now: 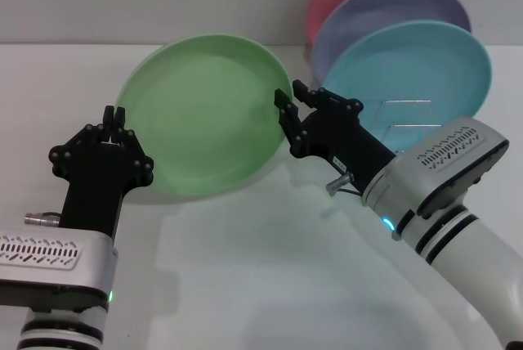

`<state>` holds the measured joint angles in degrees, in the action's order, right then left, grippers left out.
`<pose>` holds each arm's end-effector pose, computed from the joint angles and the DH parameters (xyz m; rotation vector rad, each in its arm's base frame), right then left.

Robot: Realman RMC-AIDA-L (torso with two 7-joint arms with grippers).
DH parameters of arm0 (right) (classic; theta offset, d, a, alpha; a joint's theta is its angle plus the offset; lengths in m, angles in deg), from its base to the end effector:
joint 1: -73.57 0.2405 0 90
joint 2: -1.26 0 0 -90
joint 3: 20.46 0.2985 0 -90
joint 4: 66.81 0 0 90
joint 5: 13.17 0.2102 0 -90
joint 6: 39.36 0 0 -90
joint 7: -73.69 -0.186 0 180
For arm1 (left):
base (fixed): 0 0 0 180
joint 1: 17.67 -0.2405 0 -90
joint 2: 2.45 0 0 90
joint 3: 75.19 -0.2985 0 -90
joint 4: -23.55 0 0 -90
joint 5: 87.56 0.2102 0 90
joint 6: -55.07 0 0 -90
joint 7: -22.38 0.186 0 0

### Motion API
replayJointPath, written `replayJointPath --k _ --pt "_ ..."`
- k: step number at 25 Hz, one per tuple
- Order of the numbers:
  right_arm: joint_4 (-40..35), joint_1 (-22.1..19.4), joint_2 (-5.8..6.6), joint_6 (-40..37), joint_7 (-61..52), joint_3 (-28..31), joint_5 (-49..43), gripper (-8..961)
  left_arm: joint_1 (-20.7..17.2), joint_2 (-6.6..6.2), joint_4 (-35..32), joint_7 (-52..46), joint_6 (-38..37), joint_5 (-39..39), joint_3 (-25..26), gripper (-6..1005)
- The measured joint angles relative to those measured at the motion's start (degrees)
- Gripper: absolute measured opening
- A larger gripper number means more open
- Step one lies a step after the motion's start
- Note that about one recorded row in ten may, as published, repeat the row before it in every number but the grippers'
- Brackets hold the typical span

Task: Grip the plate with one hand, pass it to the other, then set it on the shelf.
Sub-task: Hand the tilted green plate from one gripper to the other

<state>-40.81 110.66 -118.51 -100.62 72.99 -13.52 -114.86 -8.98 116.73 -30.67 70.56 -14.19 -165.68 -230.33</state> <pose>0.2201 0.3895 -0.1563 -2.0426 0.4800 0.8627 -0.2604 0.3002 -0.1011 -1.5538 -0.3894 -0.5343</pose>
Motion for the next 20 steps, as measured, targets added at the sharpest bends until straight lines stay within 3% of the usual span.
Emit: replayJointPath --k 20 --pt "-0.07 0.00 -0.02 0.09 0.00 0.45 0.00 181 -0.09 0.00 0.18 -0.11 0.00 -0.02 -0.43 55"
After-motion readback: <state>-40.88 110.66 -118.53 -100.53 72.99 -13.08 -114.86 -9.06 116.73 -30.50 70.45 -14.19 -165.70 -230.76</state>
